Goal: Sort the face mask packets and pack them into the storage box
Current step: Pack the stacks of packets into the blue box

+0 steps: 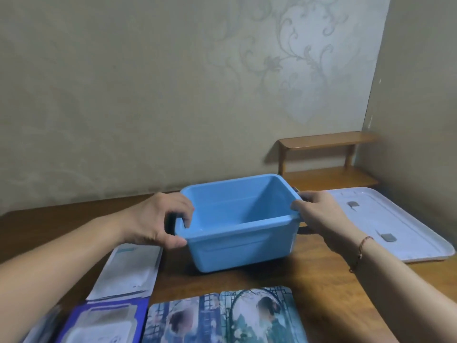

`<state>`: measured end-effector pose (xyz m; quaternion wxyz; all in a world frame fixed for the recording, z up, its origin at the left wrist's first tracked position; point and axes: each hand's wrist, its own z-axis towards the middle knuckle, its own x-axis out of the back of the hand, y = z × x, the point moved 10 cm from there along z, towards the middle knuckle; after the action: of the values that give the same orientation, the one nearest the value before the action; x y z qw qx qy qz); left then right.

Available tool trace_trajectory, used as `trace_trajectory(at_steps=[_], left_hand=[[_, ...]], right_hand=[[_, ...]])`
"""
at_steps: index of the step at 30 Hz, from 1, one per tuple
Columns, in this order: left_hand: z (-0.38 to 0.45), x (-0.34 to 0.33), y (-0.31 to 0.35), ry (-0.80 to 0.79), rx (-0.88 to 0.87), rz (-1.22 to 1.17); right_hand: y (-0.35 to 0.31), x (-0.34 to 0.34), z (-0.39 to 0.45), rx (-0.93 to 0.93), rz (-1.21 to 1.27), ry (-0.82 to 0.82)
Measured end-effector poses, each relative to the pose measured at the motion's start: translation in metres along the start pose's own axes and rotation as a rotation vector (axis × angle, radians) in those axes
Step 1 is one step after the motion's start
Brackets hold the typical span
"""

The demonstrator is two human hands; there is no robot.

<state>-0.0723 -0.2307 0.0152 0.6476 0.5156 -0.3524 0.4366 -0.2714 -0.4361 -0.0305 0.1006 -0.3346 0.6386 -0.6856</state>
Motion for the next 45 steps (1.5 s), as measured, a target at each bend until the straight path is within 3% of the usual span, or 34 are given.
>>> trace_trajectory(at_steps=[7,11,14,17,19,21,23,26,37,38,39,40,41,42,43,44,45], left_hand=[[-0.011,0.003,0.007,0.028,-0.007,0.031],[-0.035,0.015,0.014,0.103,0.013,0.07],[-0.061,0.025,0.035,0.173,-0.012,0.143],[-0.093,0.024,0.074,0.196,-0.061,0.218],[-0.12,0.009,0.101,0.181,-0.069,0.285],[-0.146,-0.018,0.129,0.157,-0.062,0.365],[-0.167,-0.058,0.155,0.092,-0.077,0.462],[-0.183,-0.105,0.168,0.012,-0.084,0.597],[-0.193,-0.114,0.154,0.151,-0.026,0.522],[-0.187,-0.117,0.148,0.09,-0.033,0.488],[-0.217,-0.093,0.175,-0.015,0.058,0.672],[-0.182,-0.126,0.123,0.12,-0.014,0.638],[-0.195,-0.213,0.039,-0.024,0.193,0.547],[-0.204,-0.291,-0.048,-0.022,0.42,0.389],[-0.204,-0.369,-0.102,0.031,0.458,0.26],[-0.207,-0.416,-0.124,0.055,0.502,0.135],[-0.216,-0.428,-0.09,-0.035,0.409,0.173]], right_hand=[[-0.009,0.01,-0.011,0.078,-0.119,0.095],[-0.039,0.031,-0.039,0.377,-0.345,0.377],[-0.07,0.026,-0.088,0.716,-0.337,0.486],[-0.09,-0.002,-0.149,1.0,-0.28,0.391],[-0.092,-0.039,-0.175,1.069,-0.291,0.129],[-0.076,-0.091,-0.18,0.986,-0.433,-0.224],[-0.053,-0.132,-0.177,0.913,-0.635,-0.404],[-0.037,-0.166,-0.169,0.867,-0.759,-0.481],[-0.019,-0.224,-0.125,0.663,-0.914,-0.535],[-0.015,-0.229,-0.12,0.634,-0.94,-0.553],[-0.011,-0.233,-0.116,0.604,-0.964,-0.573],[-0.008,-0.237,-0.112,0.586,-0.979,-0.591],[-0.003,-0.241,-0.109,0.567,-0.982,-0.614],[0.001,-0.244,-0.107,0.549,-0.977,-0.636],[0.006,-0.246,-0.106,0.521,-0.966,-0.653],[0.008,-0.246,-0.106,0.494,-0.955,-0.665],[0.011,-0.246,-0.108,0.462,-0.944,-0.679]])
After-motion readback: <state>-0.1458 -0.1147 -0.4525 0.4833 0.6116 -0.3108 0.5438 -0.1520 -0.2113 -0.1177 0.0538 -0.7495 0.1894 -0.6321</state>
